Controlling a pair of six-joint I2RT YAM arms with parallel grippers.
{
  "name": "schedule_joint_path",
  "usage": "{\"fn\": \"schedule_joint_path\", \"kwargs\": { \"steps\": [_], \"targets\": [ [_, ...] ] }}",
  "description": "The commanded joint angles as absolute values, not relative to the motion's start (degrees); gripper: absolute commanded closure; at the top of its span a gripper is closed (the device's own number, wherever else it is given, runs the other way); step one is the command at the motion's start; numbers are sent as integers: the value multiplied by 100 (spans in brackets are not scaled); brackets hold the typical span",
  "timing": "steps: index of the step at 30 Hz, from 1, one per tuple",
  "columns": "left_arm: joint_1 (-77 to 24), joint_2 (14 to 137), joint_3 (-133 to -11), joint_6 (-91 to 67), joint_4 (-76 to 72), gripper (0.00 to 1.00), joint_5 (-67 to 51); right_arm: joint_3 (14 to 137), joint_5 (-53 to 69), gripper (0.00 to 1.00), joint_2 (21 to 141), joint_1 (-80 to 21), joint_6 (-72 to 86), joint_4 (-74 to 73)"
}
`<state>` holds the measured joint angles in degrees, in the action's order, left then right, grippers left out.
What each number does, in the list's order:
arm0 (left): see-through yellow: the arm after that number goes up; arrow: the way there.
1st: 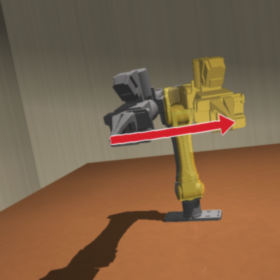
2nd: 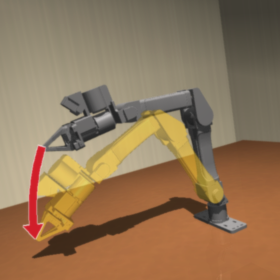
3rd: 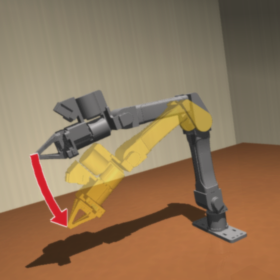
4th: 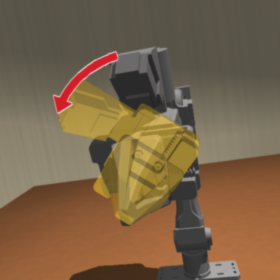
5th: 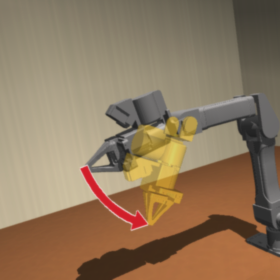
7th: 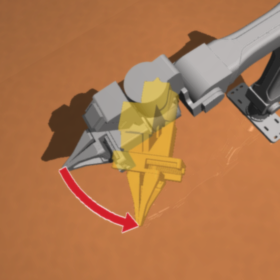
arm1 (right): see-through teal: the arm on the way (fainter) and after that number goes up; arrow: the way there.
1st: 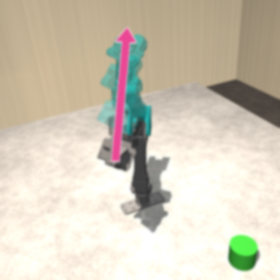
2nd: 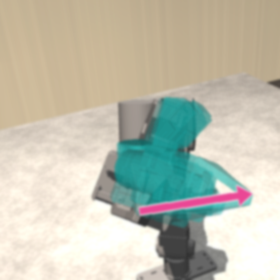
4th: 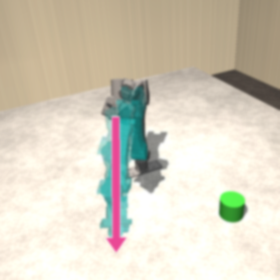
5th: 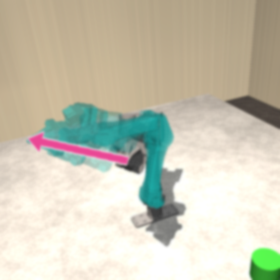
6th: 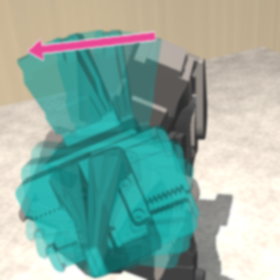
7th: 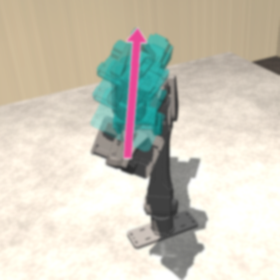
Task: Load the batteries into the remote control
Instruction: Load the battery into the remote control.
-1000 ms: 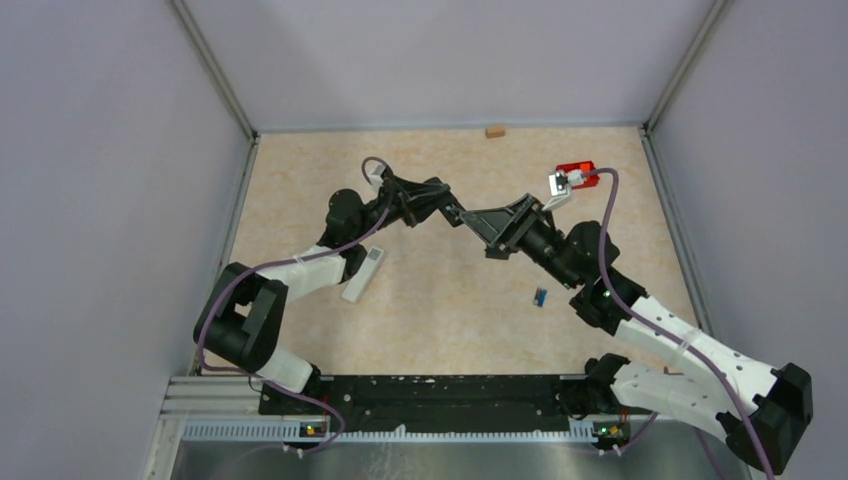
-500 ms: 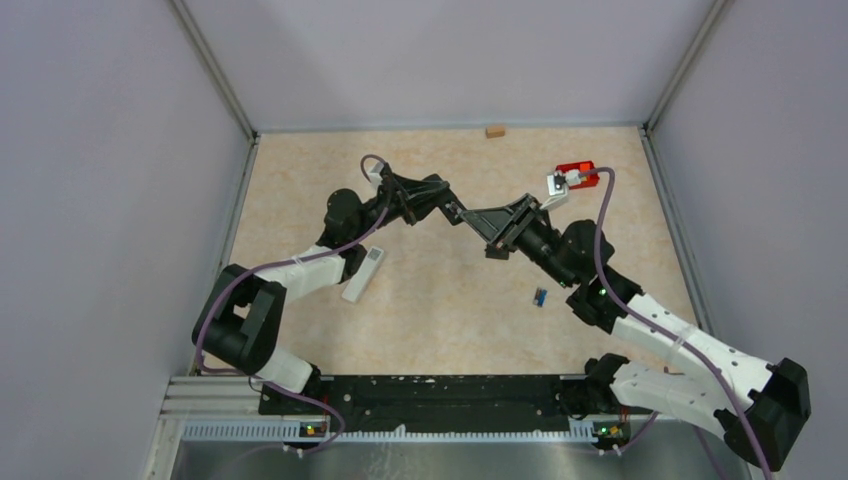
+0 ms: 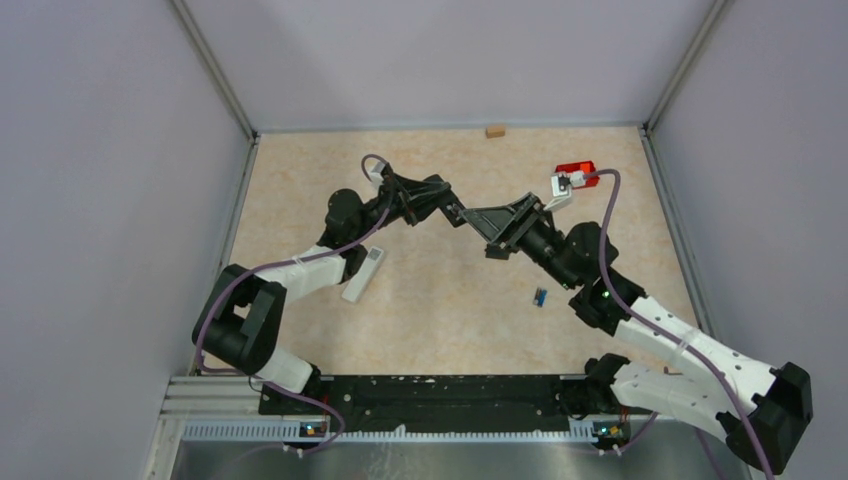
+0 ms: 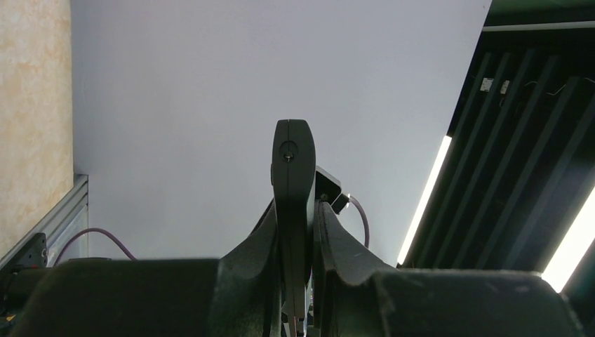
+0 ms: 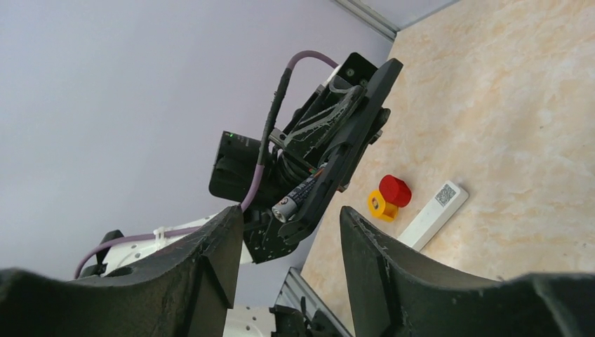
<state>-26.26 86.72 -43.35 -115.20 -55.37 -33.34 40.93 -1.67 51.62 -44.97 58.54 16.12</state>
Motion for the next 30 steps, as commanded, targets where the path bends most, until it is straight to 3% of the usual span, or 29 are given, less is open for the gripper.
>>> {"fn": "schedule_joint_path", "kwargs": {
  "steps": [1, 30],
  "targets": [
    [-2654, 8455, -4575, -11400, -5816, 100, -3316, 4064, -250, 45, 4915, -4562, 5768, 1872],
    [-2670, 8282, -4603, -11048, -5915, 100, -3349, 3958, -244, 73, 5364, -4343, 6457, 1768]
  ]
}}
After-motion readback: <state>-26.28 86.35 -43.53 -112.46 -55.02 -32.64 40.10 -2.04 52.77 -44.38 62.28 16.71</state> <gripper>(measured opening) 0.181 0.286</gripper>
